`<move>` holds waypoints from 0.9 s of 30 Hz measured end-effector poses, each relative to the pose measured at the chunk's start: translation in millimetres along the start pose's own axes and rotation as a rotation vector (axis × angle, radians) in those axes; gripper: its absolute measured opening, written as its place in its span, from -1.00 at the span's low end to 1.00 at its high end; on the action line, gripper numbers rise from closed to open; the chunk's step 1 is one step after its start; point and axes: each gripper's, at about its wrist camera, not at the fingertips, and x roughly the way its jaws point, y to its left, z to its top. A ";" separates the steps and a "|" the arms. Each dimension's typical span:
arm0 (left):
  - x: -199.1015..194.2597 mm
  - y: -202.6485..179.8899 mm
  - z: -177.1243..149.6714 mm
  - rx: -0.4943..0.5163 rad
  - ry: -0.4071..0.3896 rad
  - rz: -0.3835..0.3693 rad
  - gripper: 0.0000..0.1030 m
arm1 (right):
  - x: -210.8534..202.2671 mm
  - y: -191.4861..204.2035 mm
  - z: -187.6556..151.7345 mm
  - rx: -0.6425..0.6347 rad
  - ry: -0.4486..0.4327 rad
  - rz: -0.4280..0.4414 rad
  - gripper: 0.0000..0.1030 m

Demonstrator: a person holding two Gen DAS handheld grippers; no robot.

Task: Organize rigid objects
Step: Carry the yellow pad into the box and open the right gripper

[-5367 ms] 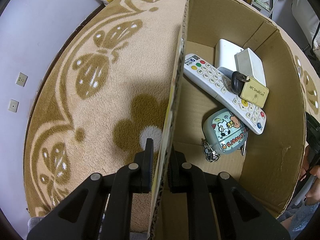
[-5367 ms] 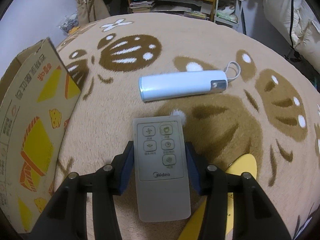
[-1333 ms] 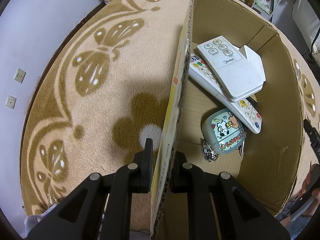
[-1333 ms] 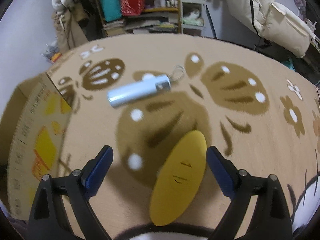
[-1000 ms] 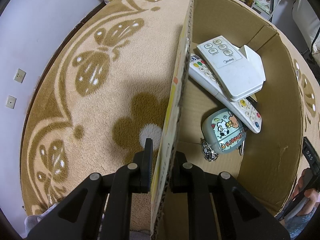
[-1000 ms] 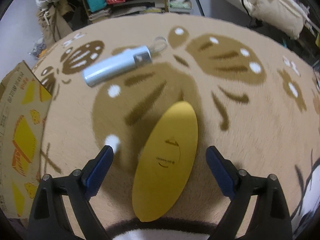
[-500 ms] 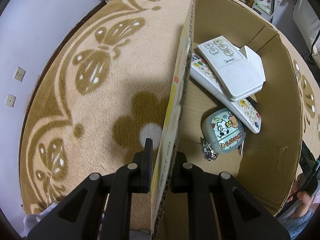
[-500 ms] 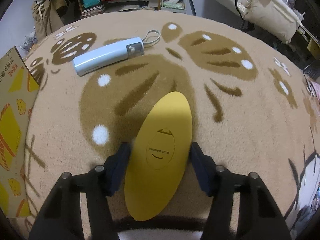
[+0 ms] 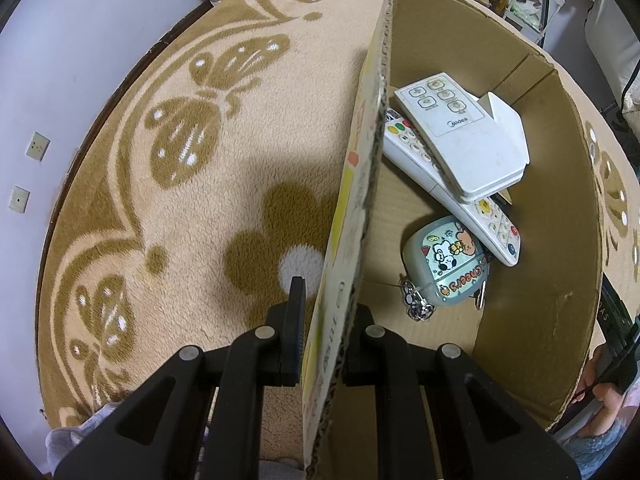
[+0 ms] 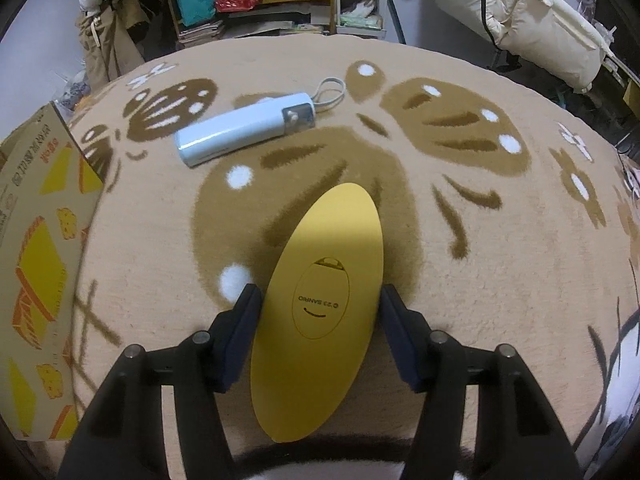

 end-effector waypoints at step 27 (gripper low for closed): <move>1.3 1.4 -0.1 0.003 0.003 -0.008 -0.77 | -89.4 104.2 60.7 -0.128 -0.165 0.321 0.25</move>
